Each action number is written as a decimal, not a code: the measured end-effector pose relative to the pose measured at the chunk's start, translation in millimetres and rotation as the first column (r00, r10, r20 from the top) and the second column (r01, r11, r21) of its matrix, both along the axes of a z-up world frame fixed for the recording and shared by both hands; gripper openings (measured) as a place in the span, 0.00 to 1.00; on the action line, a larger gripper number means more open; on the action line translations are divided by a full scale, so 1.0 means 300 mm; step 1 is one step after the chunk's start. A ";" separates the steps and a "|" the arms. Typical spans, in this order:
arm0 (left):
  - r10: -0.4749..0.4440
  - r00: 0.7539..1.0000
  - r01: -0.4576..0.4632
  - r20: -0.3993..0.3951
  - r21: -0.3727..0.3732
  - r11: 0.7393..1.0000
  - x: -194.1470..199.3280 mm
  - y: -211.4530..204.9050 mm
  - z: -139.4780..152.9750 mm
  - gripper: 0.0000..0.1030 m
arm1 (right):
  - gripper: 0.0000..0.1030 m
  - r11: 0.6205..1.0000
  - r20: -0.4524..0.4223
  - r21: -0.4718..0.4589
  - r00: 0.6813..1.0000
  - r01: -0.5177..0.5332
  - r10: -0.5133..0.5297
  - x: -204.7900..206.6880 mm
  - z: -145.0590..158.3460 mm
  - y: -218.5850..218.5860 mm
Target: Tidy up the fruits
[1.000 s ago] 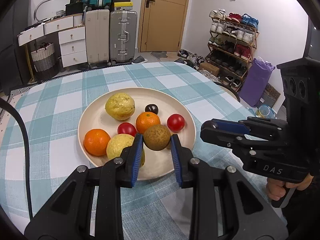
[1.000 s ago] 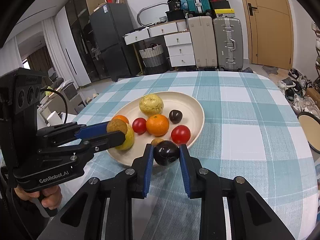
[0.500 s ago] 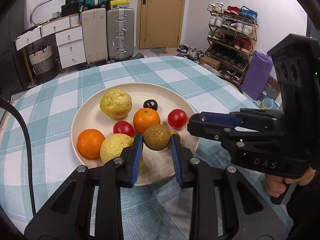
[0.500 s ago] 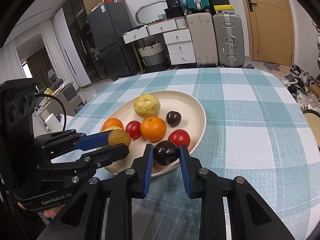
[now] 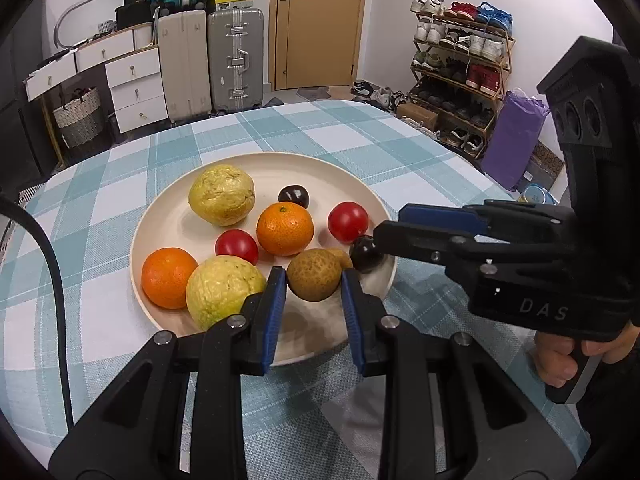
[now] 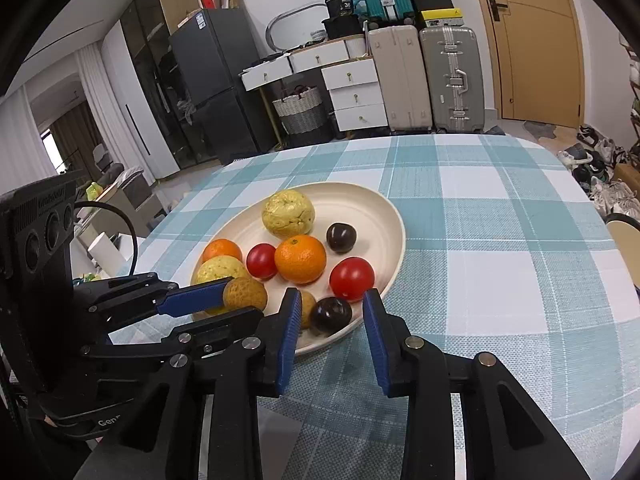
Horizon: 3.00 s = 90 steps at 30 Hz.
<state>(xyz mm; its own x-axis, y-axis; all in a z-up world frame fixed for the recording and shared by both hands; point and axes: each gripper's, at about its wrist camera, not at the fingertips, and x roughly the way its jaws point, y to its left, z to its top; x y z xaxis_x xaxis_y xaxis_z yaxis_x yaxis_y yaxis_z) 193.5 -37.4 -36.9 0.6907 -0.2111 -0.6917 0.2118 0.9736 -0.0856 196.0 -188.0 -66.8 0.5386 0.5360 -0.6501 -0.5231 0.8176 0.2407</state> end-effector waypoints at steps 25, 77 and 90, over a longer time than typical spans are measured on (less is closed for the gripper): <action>0.101 0.991 -0.098 0.090 -0.041 0.994 -0.179 0.092 0.103 0.91 | 0.90 1.000 0.098 -0.001 0.995 0.005 -0.005 -0.159 0.074 -0.072; 0.258 0.922 -0.235 0.288 -0.113 0.966 -0.404 0.189 0.117 0.99 | 1.00 0.997 0.280 0.060 0.959 -0.056 0.037 -0.271 0.093 -0.060; 0.256 0.922 -0.233 0.290 -0.111 0.966 -0.404 0.190 0.117 0.99 | 1.00 0.997 0.282 0.058 0.959 -0.058 0.040 -0.275 0.092 -0.065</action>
<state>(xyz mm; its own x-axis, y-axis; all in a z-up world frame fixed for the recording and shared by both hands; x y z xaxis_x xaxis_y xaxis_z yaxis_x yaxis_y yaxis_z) 72.3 19.5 -1.9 0.8994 -0.0512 -0.4340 -0.0056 0.9917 -0.1286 113.6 -207.5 -39.1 0.6664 0.6021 -0.4398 -0.6160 0.7769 0.1301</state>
